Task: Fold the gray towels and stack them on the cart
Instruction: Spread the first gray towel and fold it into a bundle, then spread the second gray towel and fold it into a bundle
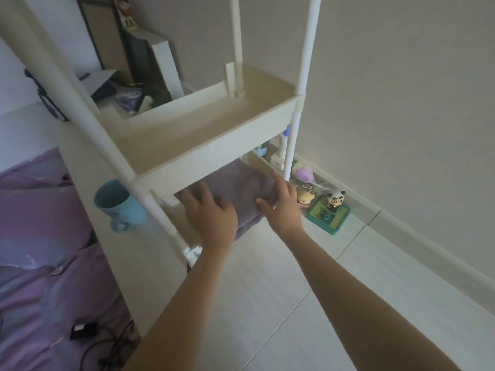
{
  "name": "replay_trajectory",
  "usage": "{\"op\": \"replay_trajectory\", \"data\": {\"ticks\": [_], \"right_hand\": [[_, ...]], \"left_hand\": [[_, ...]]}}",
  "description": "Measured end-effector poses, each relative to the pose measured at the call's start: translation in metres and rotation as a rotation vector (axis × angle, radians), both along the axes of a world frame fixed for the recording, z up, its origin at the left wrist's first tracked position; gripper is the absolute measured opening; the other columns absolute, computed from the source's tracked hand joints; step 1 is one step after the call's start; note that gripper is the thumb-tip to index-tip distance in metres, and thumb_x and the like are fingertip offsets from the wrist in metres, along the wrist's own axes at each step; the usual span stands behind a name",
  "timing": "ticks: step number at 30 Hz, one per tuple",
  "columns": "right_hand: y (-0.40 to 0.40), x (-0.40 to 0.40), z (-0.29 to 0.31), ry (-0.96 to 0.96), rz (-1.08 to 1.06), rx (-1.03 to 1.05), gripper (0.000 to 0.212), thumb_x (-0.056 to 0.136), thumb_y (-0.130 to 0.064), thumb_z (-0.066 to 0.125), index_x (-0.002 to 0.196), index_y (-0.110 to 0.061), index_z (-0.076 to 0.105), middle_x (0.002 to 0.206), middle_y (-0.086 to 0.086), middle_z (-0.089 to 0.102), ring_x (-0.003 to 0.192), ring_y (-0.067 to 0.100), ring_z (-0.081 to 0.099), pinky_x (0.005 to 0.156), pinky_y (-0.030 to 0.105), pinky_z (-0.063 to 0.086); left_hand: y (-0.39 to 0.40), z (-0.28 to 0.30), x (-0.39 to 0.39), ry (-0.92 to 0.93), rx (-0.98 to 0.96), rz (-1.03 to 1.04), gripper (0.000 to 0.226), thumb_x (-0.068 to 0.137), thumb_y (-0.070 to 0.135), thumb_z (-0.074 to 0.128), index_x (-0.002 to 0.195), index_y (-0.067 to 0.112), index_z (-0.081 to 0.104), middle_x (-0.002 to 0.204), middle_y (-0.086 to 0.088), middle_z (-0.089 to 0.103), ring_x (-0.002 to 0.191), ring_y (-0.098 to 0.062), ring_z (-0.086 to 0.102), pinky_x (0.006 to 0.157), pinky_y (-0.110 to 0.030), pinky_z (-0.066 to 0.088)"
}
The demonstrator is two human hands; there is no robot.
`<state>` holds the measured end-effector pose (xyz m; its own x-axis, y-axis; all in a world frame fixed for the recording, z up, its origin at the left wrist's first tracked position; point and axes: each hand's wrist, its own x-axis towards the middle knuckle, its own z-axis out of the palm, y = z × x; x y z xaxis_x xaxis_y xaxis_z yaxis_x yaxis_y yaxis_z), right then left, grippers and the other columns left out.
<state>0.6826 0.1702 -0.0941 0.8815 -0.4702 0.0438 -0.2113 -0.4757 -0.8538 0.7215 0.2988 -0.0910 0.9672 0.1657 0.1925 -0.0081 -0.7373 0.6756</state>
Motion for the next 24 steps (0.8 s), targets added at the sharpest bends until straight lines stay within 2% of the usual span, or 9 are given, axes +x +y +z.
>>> {"op": "replay_trajectory", "data": {"ticks": [1, 3, 6, 10, 13, 16, 19, 21, 24], "right_hand": [[0.002, -0.002, -0.001, -0.01, 0.001, -0.096, 0.076, 0.084, -0.022, 0.064, 0.145, -0.038, 0.022, 0.142, 0.003, 0.031, 0.112, 0.021, 0.05, 0.083, 0.036, 0.051], [0.004, -0.005, -0.004, 0.037, -0.021, -0.371, 0.067, 0.088, -0.03, 0.058, 0.143, -0.045, 0.023, 0.143, 0.003, 0.03, 0.113, 0.025, 0.049, 0.081, 0.038, 0.051], [0.001, -0.008, -0.006, 0.238, -0.007, -0.561, 0.048, 0.095, -0.048, 0.039, 0.141, -0.044, 0.03, 0.14, 0.004, 0.031, 0.125, 0.027, 0.034, 0.098, 0.039, 0.036], [-0.003, -0.013, -0.006, 0.349, 0.082, -0.428, 0.048, 0.096, -0.05, 0.033, 0.143, -0.046, 0.023, 0.14, 0.008, 0.028, 0.13, 0.03, 0.027, 0.104, 0.043, 0.034], [-0.007, -0.026, 0.007, 0.278, 0.122, -0.339, 0.05, 0.096, -0.046, 0.039, 0.143, -0.044, 0.026, 0.138, 0.01, 0.028, 0.13, 0.031, 0.024, 0.105, 0.044, 0.033], [-0.014, -0.055, 0.024, 0.138, 0.065, -0.312, 0.046, 0.095, -0.038, 0.046, 0.14, -0.039, 0.036, 0.131, 0.008, 0.036, 0.123, 0.027, 0.033, 0.099, 0.04, 0.038], [-0.024, -0.099, 0.037, 0.104, -0.051, -0.283, 0.042, 0.094, -0.034, 0.048, 0.135, -0.031, 0.044, 0.128, 0.006, 0.043, 0.119, 0.025, 0.043, 0.091, 0.035, 0.043], [-0.03, -0.132, 0.044, 0.124, -0.135, -0.293, 0.041, 0.094, -0.032, 0.048, 0.135, -0.027, 0.046, 0.124, 0.006, 0.047, 0.112, 0.024, 0.05, 0.087, 0.032, 0.045], [-0.035, -0.187, 0.058, 0.115, -0.294, -0.277, 0.037, 0.094, -0.03, 0.049, 0.131, -0.023, 0.05, 0.118, 0.001, 0.051, 0.095, 0.017, 0.059, 0.079, 0.027, 0.045]], "left_hand": [[-0.003, -0.001, 0.0, 0.019, 0.159, -0.091, 0.061, 0.089, 0.029, 0.043, 0.146, 0.009, 0.032, 0.156, -0.023, 0.011, 0.144, -0.036, 0.01, 0.116, -0.049, 0.011], [-0.004, -0.006, 0.001, 0.141, 0.422, -0.222, 0.064, 0.094, 0.043, 0.037, 0.15, 0.015, 0.022, 0.157, -0.021, 0.002, 0.146, -0.033, -0.004, 0.115, -0.051, -0.003], [0.001, -0.008, 0.005, 0.273, 0.518, -0.259, 0.072, 0.094, 0.053, 0.031, 0.152, 0.016, 0.011, 0.157, -0.022, -0.005, 0.145, -0.033, -0.008, 0.115, -0.052, -0.004], [0.002, -0.003, 0.007, 0.338, 0.515, -0.294, 0.072, 0.094, 0.055, 0.027, 0.152, 0.017, 0.006, 0.157, -0.021, -0.008, 0.145, -0.034, -0.01, 0.115, -0.052, -0.006], [0.003, 0.008, 0.001, 0.31, 0.469, -0.307, 0.069, 0.096, 0.05, 0.03, 0.152, 0.014, 0.011, 0.157, -0.021, -0.004, 0.146, -0.032, -0.008, 0.115, -0.051, -0.006], [0.001, 0.027, -0.015, 0.267, 0.378, -0.356, 0.063, 0.096, 0.041, 0.038, 0.149, 0.01, 0.023, 0.157, -0.021, 0.003, 0.146, -0.03, 0.001, 0.117, -0.048, 0.001], [-0.01, 0.056, -0.042, 0.225, 0.3, -0.481, 0.05, 0.093, 0.035, 0.043, 0.139, 0.014, 0.042, 0.151, -0.02, 0.025, 0.138, -0.035, 0.028, 0.113, -0.048, 0.021], [-0.022, 0.074, -0.063, 0.207, 0.196, -0.606, 0.037, 0.091, 0.031, 0.045, 0.122, 0.012, 0.054, 0.129, -0.013, 0.048, 0.118, -0.034, 0.048, 0.097, -0.043, 0.041], [-0.046, 0.09, -0.102, 0.145, 0.122, -0.82, 0.028, 0.09, 0.023, 0.049, 0.114, 0.011, 0.058, 0.115, -0.008, 0.058, 0.108, -0.027, 0.054, 0.087, -0.034, 0.043]]}}
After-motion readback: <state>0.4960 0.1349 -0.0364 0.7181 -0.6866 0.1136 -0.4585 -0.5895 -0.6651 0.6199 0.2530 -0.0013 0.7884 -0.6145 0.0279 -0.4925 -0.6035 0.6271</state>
